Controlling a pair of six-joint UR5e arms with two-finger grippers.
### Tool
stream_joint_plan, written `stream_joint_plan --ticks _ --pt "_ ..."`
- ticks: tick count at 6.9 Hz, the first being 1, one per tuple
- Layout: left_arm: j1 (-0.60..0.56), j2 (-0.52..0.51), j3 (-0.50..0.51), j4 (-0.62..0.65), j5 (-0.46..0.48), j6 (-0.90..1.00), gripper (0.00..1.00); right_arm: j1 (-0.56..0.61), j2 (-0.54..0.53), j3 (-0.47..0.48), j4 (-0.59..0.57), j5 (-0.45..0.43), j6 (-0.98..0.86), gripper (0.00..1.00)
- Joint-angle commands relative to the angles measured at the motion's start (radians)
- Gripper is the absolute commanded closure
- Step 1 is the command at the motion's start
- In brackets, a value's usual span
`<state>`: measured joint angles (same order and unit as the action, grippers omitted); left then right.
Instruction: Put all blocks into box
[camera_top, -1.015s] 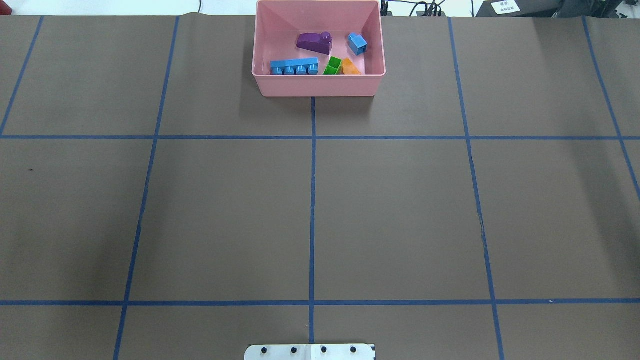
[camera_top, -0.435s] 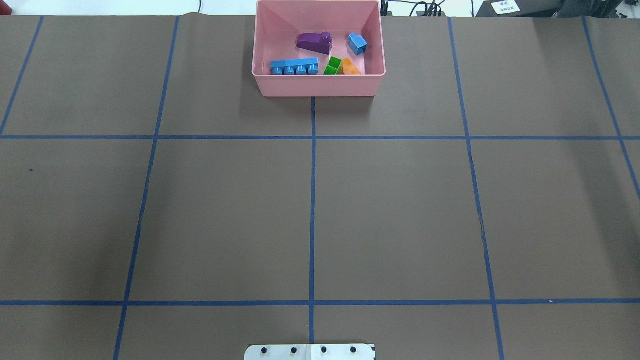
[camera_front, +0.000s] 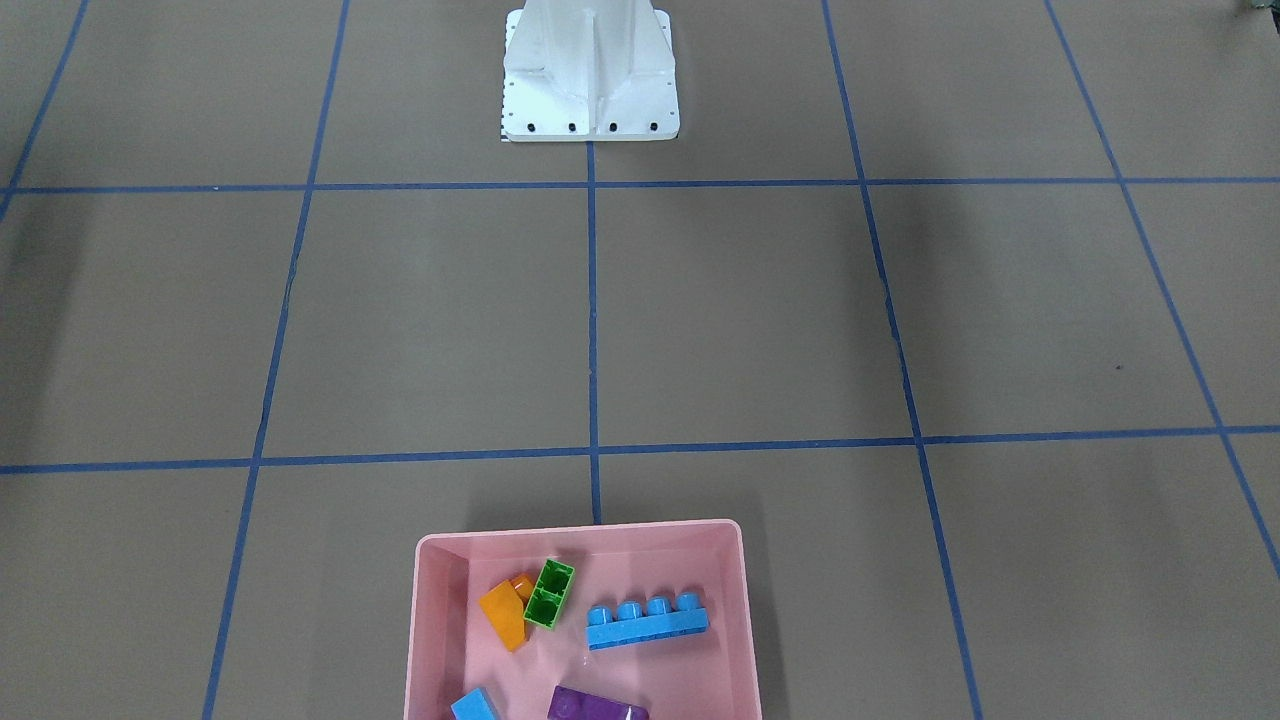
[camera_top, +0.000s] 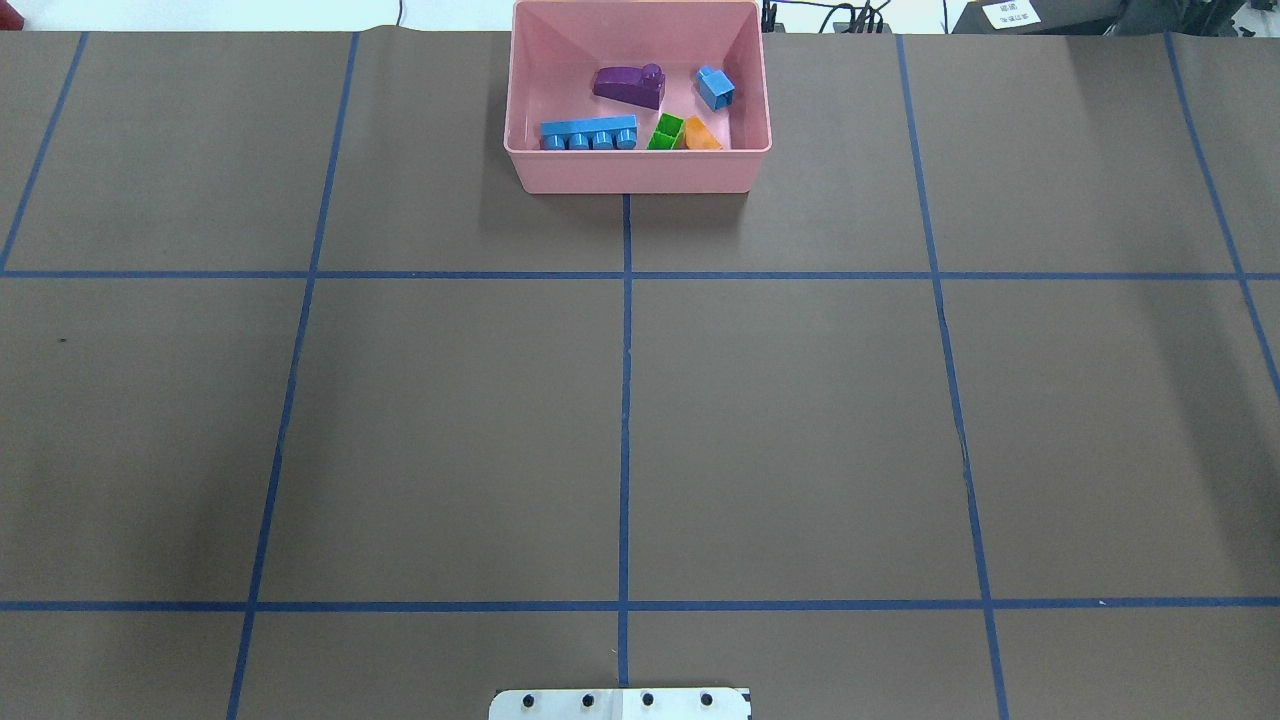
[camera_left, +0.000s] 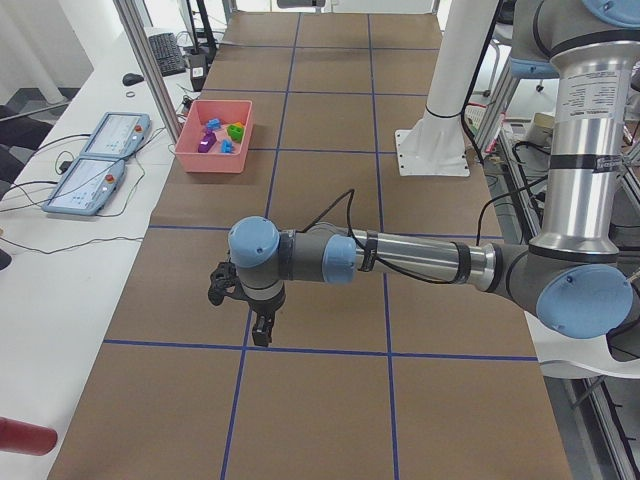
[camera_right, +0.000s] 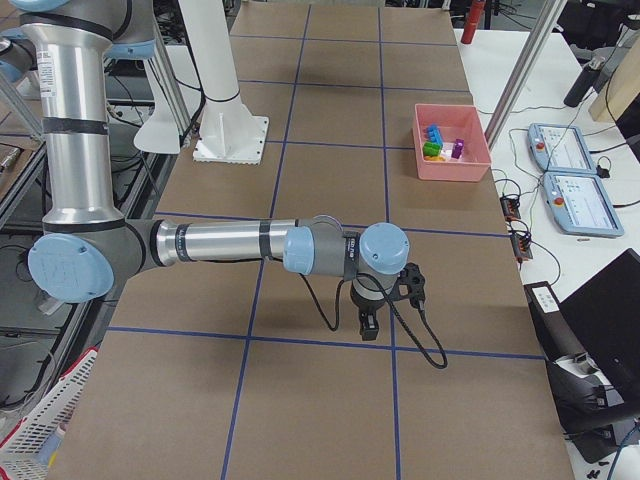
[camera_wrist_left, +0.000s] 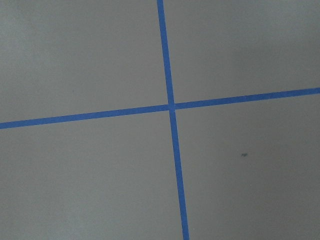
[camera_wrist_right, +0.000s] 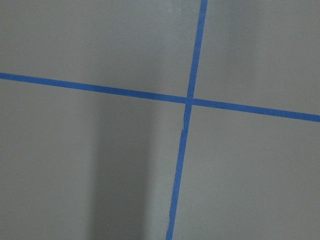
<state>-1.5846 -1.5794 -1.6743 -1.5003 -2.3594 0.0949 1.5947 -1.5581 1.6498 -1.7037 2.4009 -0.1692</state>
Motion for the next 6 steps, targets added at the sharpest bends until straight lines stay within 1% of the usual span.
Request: stream_joint_plan --ticks 1,4,5,6 --pt "0.0 0.001 0.001 0.0 0.002 -0.003 0.0 0.001 -0.005 -0.002 0.004 -0.003 0.002 0.0" --pt "0.0 0.001 0.002 0.002 0.003 -0.003 0.0 0.001 -0.008 -0.005 0.004 -0.006 0.002 0.0" --pt "0.0 0.001 0.002 0.0 0.003 -0.003 0.0 0.001 -0.008 -0.008 0.004 -0.009 0.02 0.0" --pt "0.0 0.001 0.002 0.0 0.003 -0.003 0.0 0.001 -0.008 -0.007 0.004 -0.011 0.083 0.0"
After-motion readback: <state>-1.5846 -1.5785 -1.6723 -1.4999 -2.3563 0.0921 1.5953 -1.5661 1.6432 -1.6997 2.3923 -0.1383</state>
